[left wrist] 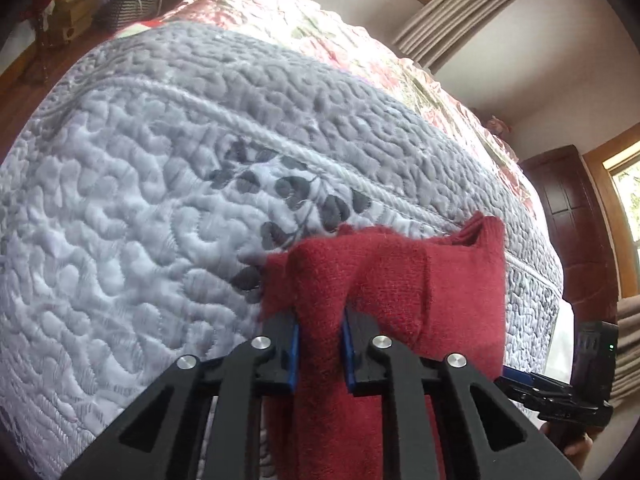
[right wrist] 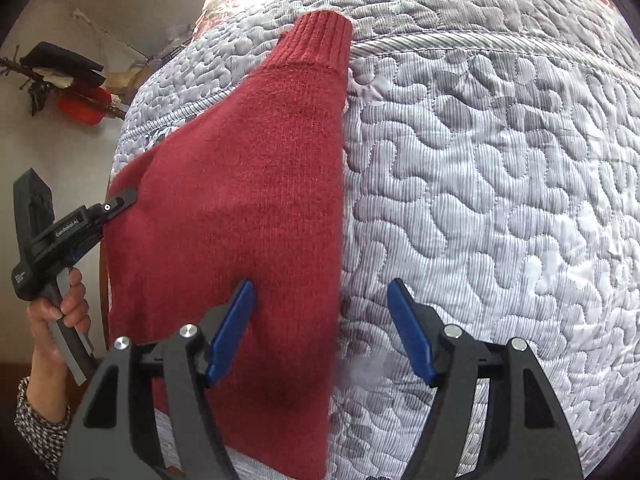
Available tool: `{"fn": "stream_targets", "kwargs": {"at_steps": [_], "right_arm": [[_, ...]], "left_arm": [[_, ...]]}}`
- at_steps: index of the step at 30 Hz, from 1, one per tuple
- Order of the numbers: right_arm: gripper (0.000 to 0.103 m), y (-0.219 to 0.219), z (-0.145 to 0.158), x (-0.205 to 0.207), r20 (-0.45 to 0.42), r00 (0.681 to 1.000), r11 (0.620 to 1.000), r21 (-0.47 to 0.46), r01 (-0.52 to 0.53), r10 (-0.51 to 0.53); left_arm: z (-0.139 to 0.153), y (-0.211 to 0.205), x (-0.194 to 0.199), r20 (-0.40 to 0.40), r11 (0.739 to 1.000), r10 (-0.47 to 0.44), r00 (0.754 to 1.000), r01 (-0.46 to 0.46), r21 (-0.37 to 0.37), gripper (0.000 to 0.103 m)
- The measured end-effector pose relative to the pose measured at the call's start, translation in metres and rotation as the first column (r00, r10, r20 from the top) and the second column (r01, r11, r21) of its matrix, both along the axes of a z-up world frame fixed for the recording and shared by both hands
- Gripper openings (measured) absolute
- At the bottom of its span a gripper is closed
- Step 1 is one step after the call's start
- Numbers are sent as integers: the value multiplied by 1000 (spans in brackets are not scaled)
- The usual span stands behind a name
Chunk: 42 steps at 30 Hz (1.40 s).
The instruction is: Fold small clothes
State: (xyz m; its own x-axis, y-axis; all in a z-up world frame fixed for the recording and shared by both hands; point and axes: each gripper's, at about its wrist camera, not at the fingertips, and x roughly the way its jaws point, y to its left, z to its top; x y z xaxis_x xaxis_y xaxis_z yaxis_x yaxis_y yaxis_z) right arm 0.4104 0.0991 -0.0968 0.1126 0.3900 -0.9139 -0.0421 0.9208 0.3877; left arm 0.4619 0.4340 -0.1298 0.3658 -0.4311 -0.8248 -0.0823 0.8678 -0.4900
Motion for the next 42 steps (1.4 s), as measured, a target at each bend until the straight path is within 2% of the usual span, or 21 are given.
{"fn": "stream_targets", "kwargs": {"at_steps": [1,3,4,5,7,8,15,19,24,25,26,27,28,31,33,34,36,37,38,42], "right_arm": [[69,2,-1,3,2,1000,1000,-6,-9,9],[70,7,1,6,15,1000,1000,-19,-23,23],[71,7,3,7,17,1000,1000,-14,-22,22],[72,5,4,9,17,1000,1000,2,-16,16],[75,0,7,9,13,1000,999,40,-10,10],[76,-1,8,9,10,1000,998,54,-12,11],[80,0,6,4,2,998,997,56,-56,56],[80,10,-9,3,-27,997,995,80,-65,67],[86,14,-26,5,-59,996,991,123,-58,65],[86,17,-30,7,-70,996,988,147,-49,60],[87,19,-34,8,-78,995,985,166,-45,59],[88,20,-36,8,-78,995,984,174,-49,63],[88,23,-38,8,-79,995,983,178,-53,68],[87,27,-40,9,-82,994,983,176,-51,66],[78,27,-40,10,-85,994,981,190,-46,63],[75,25,-39,9,-84,995,980,193,-40,58],[60,22,-35,7,-75,996,977,210,-36,53],[56,17,-32,3,-72,996,975,221,-31,48],[50,15,-28,2,-67,997,971,240,-23,40],[42,4,-9,-12,-44,999,960,279,-4,17]], "left_arm": [[-5,2,0,-9,1000,-3,1000,3,-27,16],[-2,3,-1,-2,997,-18,1000,18,-74,24],[2,4,-2,-2,996,-23,1000,23,-91,37],[6,7,-3,-11,992,-25,1000,23,-124,57],[11,15,-9,-25,983,-29,999,24,-181,82],[13,18,-13,-34,979,-39,999,31,-202,83],[-17,13,-32,-151,961,-144,978,102,-257,83],[-34,-7,-27,-171,953,-204,964,156,-260,84],[-47,-29,-20,-163,938,-267,950,218,-270,89],[-46,-31,-20,-157,932,-275,949,223,-287,88],[-45,-34,-21,-145,914,-282,948,220,-342,85],[-45,-36,-22,-133,878,-296,946,214,-428,84],[-45,-38,-23,-128,859,-299,946,209,-468,84],[-60,-44,-26,-162,874,-308,937,211,-438,71],[-71,-42,-25,-174,866,-301,938,192,-462,63],[-75,-39,-25,-180,860,-296,938,179,-478,56],[-76,-36,-25,-181,851,-292,939,169,-498,48],[-75,-36,-26,-178,851,-292,939,171,-496,43],[-74,-37,-28,-173,852,-289,942,171,-495,41],[-66,-34,-36,-138,835,-271,953,161,-526,38]]}}
